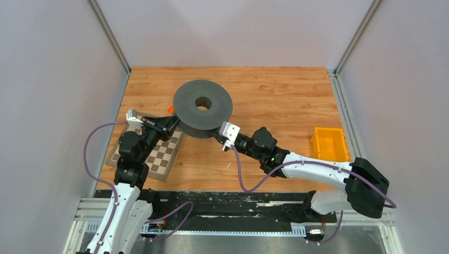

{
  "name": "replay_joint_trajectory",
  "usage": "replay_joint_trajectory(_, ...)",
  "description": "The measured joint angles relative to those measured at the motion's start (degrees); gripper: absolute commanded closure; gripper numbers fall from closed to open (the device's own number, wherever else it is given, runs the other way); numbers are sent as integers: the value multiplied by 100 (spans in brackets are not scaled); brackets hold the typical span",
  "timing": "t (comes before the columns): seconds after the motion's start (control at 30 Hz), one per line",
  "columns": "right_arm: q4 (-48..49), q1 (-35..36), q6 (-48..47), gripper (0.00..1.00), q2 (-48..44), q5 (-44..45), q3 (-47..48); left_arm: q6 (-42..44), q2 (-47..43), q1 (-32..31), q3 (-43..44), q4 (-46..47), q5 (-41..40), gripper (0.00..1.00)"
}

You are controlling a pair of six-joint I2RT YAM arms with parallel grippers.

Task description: Wrap the cables

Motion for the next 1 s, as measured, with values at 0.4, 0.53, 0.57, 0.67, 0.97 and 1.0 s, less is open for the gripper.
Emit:
replay_joint_trajectory(0.4, 188, 133, 107, 100, 61, 796, 70, 2, -83, 20, -17, -33, -55, 100)
replay_joint_trajectory(0.53, 282, 214, 107, 100, 133, 1097, 94, 22, -98, 20, -17, -68, -85, 100)
replay_joint_trajectory(0.57, 291, 229, 105, 100, 151, 1147, 103, 35, -103, 24, -17, -92, -96, 100)
replay_joint_trajectory(0.67, 310, 297, 103, 100, 214, 1316, 116, 136, -118, 24, -13, -208, -127, 100)
replay_joint_trajectory(0.97, 170, 361, 81, 100, 498, 1569, 319, 289, -118, 50, 39, -492, -275, 100)
replay_joint_trajectory(1.0, 153, 363, 81, 100, 511, 1534, 332, 291, -118, 52, 39, -492, -286, 100)
